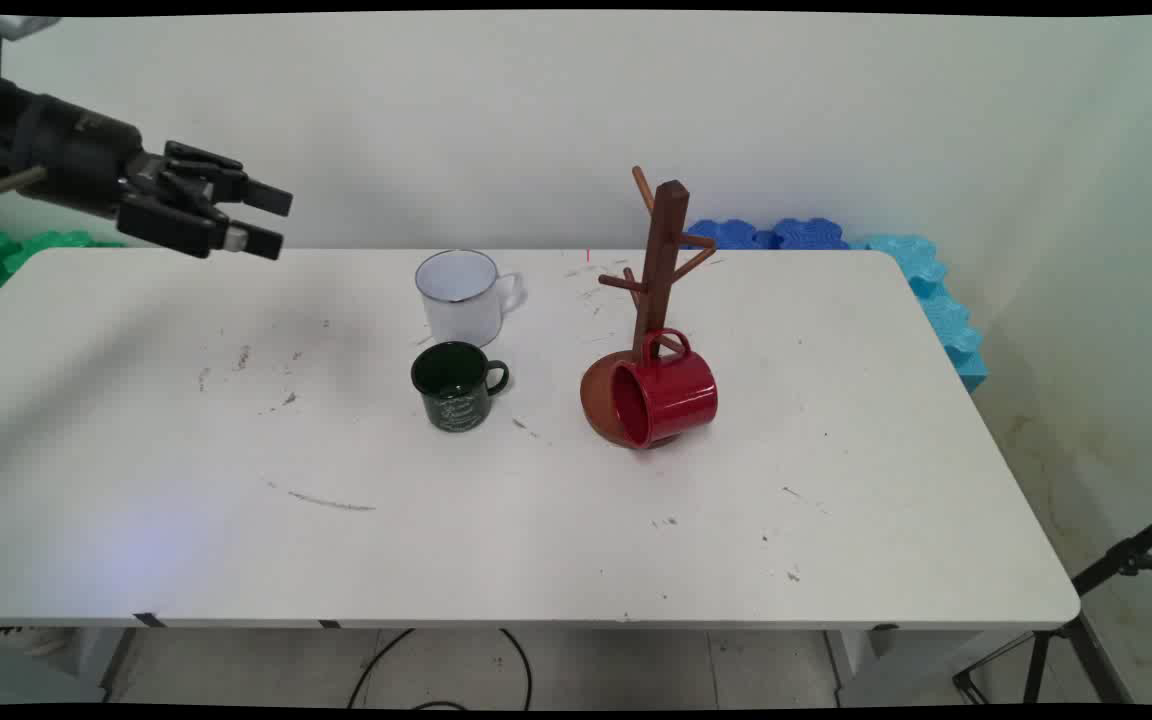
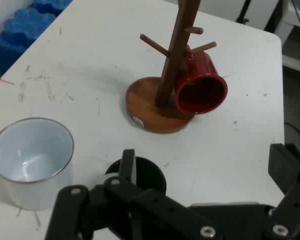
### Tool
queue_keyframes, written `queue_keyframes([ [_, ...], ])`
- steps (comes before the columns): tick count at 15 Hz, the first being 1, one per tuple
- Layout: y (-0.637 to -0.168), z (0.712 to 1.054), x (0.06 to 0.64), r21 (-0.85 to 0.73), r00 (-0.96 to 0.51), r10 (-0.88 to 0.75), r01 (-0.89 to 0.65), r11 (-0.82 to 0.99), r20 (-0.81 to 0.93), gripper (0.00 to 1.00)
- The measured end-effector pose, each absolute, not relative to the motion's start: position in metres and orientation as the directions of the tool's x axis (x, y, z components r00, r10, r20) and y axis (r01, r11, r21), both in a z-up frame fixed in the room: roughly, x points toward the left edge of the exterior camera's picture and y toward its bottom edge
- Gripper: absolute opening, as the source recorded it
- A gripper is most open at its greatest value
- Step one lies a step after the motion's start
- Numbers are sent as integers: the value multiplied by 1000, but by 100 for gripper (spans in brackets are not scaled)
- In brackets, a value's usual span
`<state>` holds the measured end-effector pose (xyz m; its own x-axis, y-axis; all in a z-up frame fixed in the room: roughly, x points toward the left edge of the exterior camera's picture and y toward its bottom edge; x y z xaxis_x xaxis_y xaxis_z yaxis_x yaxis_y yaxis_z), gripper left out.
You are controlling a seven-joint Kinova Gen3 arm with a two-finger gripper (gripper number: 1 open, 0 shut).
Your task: Pick up the red mug from the rack
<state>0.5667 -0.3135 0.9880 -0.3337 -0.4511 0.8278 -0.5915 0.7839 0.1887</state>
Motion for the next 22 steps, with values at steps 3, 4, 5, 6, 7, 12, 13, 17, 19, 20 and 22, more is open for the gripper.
queue_keyframes([
  [3,-314,983,541,208,-300,-475,-622,755,828,100],
  [4,-315,978,526,218,-287,-486,-632,744,826,100],
  [5,-317,973,513,225,-280,-495,-639,735,822,100],
  [6,-319,970,504,230,-277,-502,-643,731,819,100],
  [7,-320,963,488,237,-279,-514,-647,725,811,100],
  [12,-329,930,422,257,-293,-554,-656,709,779,100],
  [13,-331,924,412,260,-295,-560,-658,706,774,100],
  [17,-340,895,369,287,-277,-605,-686,668,746,100],
  [19,-343,882,350,310,-251,-631,-703,640,734,100],
  [20,-344,878,344,317,-243,-637,-706,633,731,100],
  [22,-346,869,329,336,-220,-652,-714,615,725,100],
])
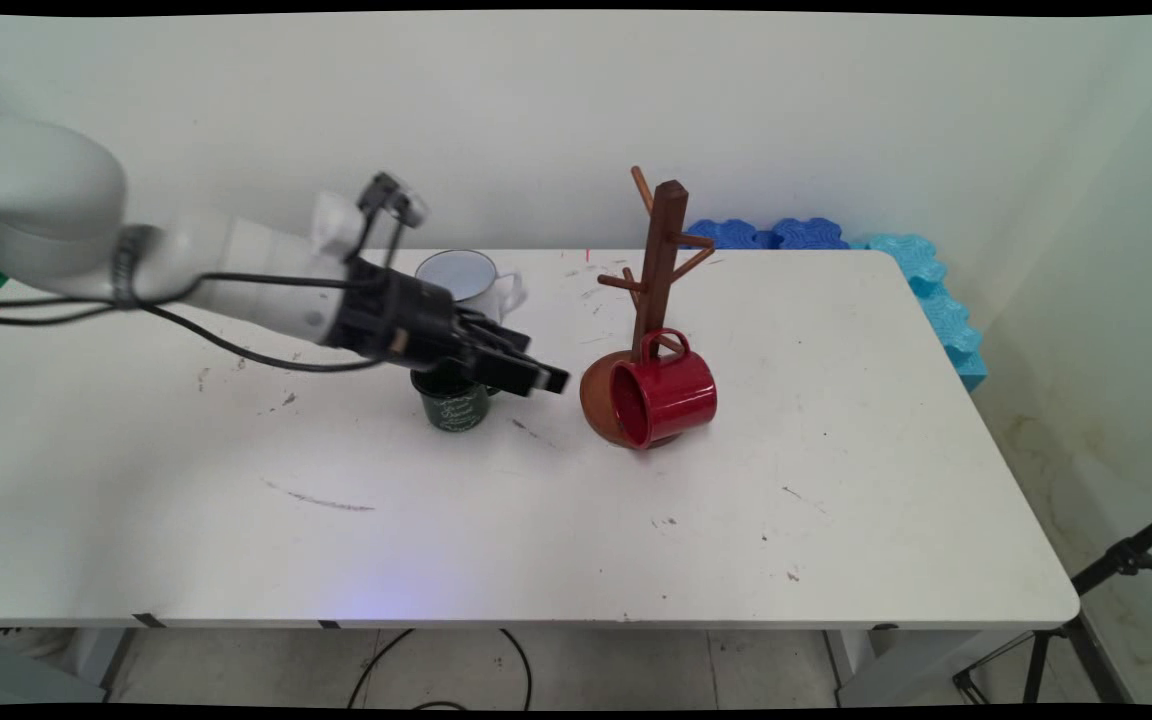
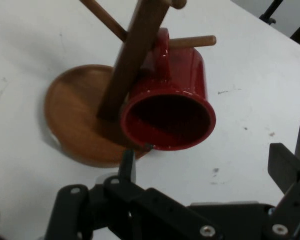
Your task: Pick up the red mug from the rack
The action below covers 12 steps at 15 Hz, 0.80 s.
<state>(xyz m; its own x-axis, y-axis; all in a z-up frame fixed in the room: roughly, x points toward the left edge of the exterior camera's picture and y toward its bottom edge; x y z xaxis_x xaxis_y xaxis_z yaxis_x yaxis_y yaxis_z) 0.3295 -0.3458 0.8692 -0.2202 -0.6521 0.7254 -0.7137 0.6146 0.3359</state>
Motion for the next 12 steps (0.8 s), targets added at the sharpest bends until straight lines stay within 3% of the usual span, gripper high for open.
queue_keyframes([
  [12,-357,824,263,414,-110,-693,-732,542,713,100],
])
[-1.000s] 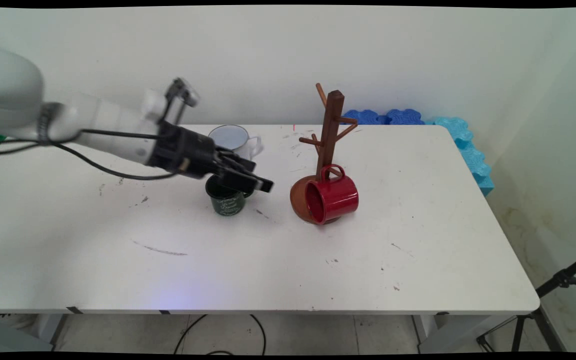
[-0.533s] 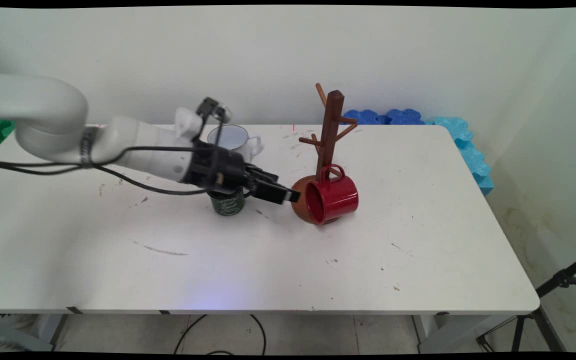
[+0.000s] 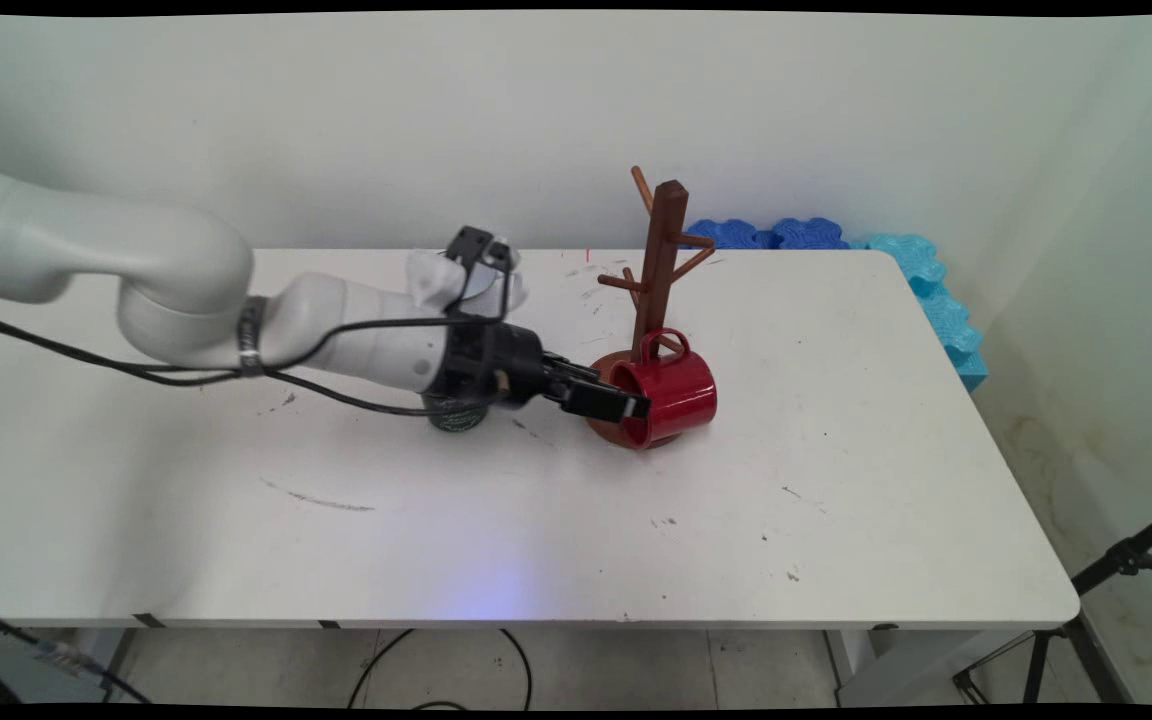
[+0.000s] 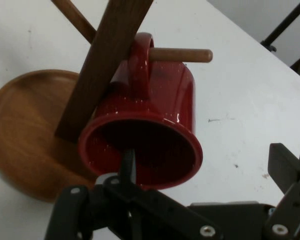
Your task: Pick up the red mug from the rack
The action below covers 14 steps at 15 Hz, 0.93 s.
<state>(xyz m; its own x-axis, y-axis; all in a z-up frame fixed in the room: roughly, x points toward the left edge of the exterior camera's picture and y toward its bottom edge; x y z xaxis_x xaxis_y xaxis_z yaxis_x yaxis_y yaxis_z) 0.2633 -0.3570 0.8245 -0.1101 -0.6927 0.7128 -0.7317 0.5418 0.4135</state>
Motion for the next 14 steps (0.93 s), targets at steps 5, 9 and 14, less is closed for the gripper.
queue_keyframes([
  [5,-367,802,240,441,-58,-707,-745,501,705,100],
  [9,-371,791,227,459,-34,-713,-744,486,700,100],
  [14,-375,778,215,471,-21,-717,-740,480,697,100],
])
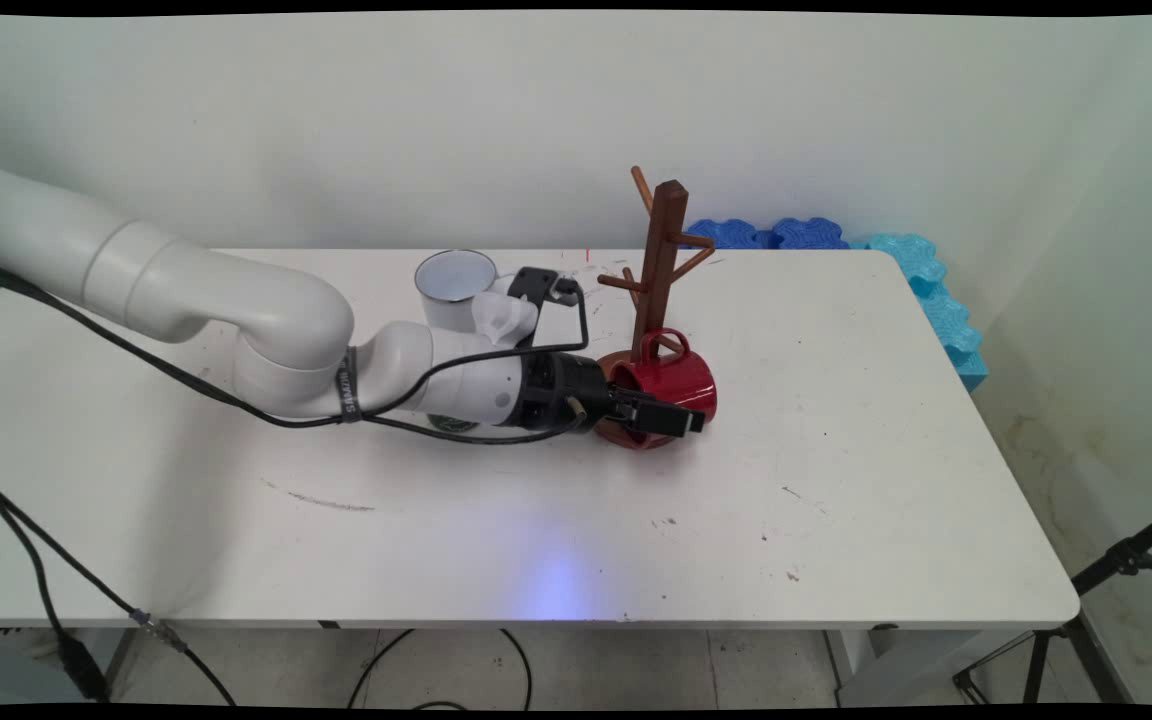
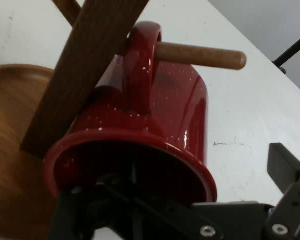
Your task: Pick up the red mug from the rack, then place the picked object on the table
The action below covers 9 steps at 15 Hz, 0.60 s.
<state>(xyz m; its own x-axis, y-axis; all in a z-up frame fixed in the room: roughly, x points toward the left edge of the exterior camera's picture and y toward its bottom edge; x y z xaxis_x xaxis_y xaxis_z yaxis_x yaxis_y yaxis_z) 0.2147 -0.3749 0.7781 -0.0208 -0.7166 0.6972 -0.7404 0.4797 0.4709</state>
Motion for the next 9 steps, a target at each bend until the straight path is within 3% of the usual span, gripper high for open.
queue_keyframes([
  [1,-376,775,212,472,-20,-717,-739,480,697,100],
  [2,-376,773,210,473,-19,-716,-738,482,698,0],
  [9,-378,761,203,461,-36,-700,-729,507,713,0],
])
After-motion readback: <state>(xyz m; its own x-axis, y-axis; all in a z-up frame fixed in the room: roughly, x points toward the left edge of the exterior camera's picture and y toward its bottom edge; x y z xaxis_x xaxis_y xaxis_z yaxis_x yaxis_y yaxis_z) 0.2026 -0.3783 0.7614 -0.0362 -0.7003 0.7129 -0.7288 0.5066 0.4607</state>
